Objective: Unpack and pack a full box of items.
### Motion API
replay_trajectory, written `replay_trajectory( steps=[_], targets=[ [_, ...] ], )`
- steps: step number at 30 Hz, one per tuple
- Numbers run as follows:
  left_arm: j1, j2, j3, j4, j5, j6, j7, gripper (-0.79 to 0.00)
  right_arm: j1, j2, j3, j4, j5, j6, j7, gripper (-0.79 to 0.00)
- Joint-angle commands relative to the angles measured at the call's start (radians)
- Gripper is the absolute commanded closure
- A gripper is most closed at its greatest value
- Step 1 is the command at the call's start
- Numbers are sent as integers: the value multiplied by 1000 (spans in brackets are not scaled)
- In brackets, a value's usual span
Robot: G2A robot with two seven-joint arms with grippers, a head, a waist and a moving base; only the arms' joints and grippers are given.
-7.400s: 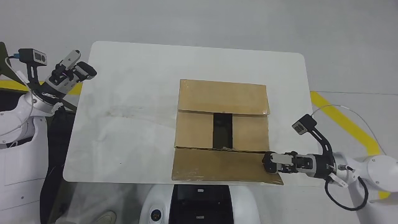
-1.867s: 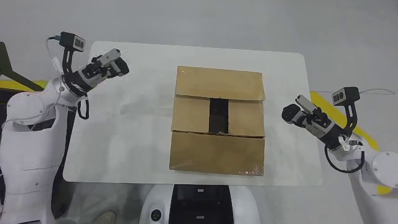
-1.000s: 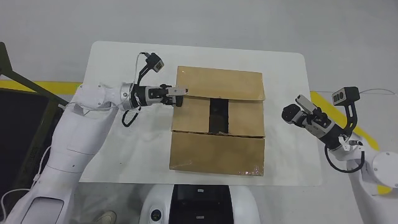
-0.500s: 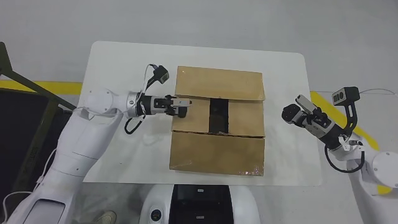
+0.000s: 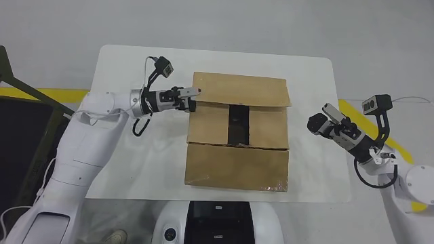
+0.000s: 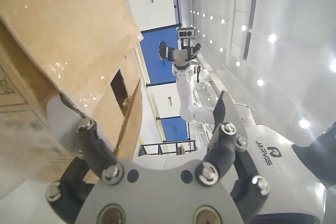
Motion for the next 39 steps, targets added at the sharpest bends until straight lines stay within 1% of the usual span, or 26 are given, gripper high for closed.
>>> replay_trajectory(
  steps=[1,13,16,20,24,31,33,39],
  targets=[
    [-11,-1,0,1,-6,-4,3,-785,0,0,0,0,0,0,0,-785],
    [-99,-18,30,23,-57,-31,46,-785,0,0,0,0,0,0,0,-785],
    [-122,-23,35,25,4,-102,115,-785,0,0,0,0,0,0,0,-785],
    [-161,-33,63,43,47,-140,174,-785,0,0,0,0,0,0,0,-785],
    [-212,-46,99,85,70,-169,212,-785,0,0,0,0,0,0,0,-785],
    [-297,-73,166,198,92,-218,258,-785,0,0,0,0,0,0,0,-785],
    [-309,-79,179,224,93,-234,267,-785,0,0,0,0,0,0,0,-785],
    [-311,-80,181,227,91,-237,268,-785,0,0,0,0,0,0,0,-785]
  ],
)
